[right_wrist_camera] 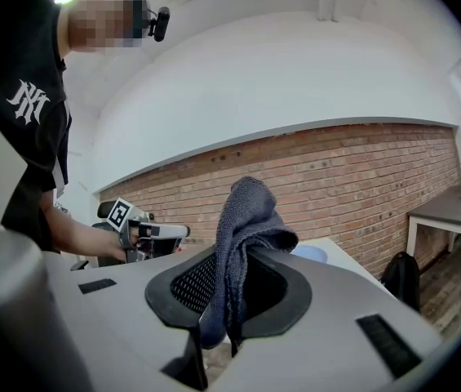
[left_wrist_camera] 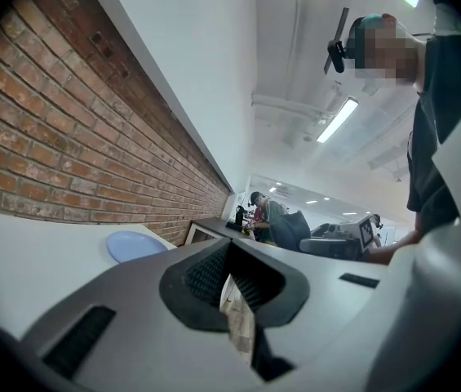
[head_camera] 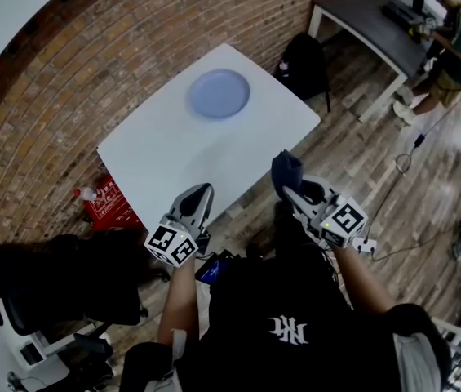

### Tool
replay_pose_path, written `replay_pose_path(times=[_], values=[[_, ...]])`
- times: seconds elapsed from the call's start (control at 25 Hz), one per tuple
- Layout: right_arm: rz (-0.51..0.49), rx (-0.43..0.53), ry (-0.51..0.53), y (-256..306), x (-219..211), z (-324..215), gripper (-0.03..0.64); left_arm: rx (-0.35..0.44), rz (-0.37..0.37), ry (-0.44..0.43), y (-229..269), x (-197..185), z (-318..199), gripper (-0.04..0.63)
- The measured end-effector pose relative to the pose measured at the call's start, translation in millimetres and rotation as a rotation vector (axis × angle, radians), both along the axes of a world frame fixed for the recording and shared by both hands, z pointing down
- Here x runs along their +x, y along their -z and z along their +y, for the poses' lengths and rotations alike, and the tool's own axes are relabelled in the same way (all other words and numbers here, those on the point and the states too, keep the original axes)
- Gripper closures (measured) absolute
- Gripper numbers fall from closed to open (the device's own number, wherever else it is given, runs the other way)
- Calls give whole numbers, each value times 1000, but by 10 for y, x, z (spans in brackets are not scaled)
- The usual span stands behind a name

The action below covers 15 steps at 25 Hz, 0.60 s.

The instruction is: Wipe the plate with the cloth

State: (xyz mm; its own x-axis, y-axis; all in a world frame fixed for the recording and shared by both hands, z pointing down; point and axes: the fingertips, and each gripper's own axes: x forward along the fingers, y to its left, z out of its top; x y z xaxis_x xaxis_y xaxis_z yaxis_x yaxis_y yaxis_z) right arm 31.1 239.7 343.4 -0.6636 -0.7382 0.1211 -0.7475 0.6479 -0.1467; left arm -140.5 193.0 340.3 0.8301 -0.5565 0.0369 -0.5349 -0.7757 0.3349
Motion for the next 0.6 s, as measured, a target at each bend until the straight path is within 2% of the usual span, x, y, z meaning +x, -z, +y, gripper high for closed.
replay_pose_path(times=[0.28,0.48,0.6], values=[[-13,27,53,43,164,-537,537,-9,-23,40,-5,146,-352,595],[56,76,134,74,312,-905,537,-32,-65,111,-10,247,-624,594],[63,96,190,160,421,-1147,537,-42,-81,166,22,294,-809,594]])
